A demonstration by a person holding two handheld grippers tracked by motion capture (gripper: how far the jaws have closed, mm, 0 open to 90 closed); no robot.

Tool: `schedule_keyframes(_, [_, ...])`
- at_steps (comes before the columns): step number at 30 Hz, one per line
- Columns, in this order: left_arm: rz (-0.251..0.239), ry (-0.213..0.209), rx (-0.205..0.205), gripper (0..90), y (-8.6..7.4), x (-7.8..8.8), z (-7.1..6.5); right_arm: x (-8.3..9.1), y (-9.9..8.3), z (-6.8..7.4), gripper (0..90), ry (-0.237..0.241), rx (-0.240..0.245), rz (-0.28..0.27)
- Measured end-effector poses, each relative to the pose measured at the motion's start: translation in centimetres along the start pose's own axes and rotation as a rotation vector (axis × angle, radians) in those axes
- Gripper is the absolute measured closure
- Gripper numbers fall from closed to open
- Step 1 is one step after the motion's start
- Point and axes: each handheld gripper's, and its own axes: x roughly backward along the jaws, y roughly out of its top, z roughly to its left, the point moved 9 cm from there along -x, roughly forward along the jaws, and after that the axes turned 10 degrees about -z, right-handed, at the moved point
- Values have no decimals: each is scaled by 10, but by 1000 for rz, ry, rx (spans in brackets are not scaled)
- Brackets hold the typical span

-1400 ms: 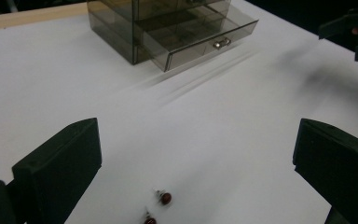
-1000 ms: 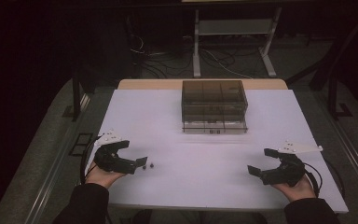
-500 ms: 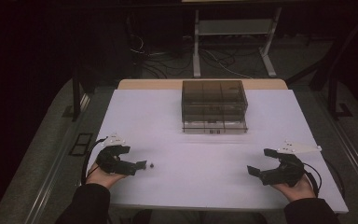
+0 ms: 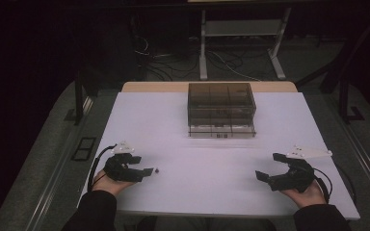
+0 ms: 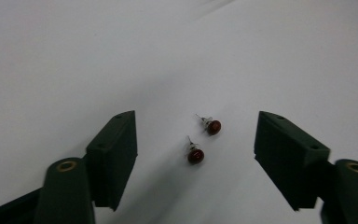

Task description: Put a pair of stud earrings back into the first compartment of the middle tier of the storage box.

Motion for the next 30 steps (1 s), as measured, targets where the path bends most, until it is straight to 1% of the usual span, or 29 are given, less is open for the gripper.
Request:
schedule_keyframes(1, [7,1,-4,360,-1,0,0,0,0,0,3,0,2,4])
schedule_keyframes(2, [10,-4,-6,360,-2,-1,0,0,0,0,3,0,2,4])
schedule_keyframes(5, [25,-6,-14,412,-5,-4,-1,-1,0,0,4,0,8,3])
schedule_keyframes(6, [28,-6,-13,423,-6,-5,-2,-1,-1,0,4,0,7,3])
schedule_keyframes(7, [36,-9,-11,452,-8,-7,-2,-1,-1,0,4,1,7,4])
schedule_keyframes(8, [39,-10,-18,465,-8,-8,-2,-1,-1,0,3,1,7,5])
schedule_keyframes(11, [49,-9,-14,484,-11,-11,-3,-1,-1,0,4,1,7,6])
schedule_keyframes(14, [54,1,-14,528,-12,-15,-3,-1,-1,0,4,1,7,4])
schedule_keyframes(16, [69,12,-27,582,-14,-18,-2,-1,-1,0,4,1,5,5])
schedule_keyframes(17, [69,12,-27,599,-14,-18,-2,-1,-1,0,4,1,5,5])
schedule_keyframes(18, [83,15,-41,621,-15,-19,-2,-1,-1,0,4,1,5,4])
schedule_keyframes(22, [95,22,-43,681,-17,-21,-2,-1,-1,0,4,1,5,6])
schedule_keyframes(23, [100,33,-51,698,-18,-21,-2,-1,-1,0,4,1,5,5])
schedule_keyframes(27, [109,39,-56,745,-18,-21,-1,-1,-1,-1,4,0,4,4])
schedule_keyframes(28, [108,44,-47,778,-18,-21,-1,-1,-1,-1,4,-1,5,6])
schedule_keyframes(30, [107,42,-40,780,-18,-21,-1,-1,-1,-1,4,-1,4,6])
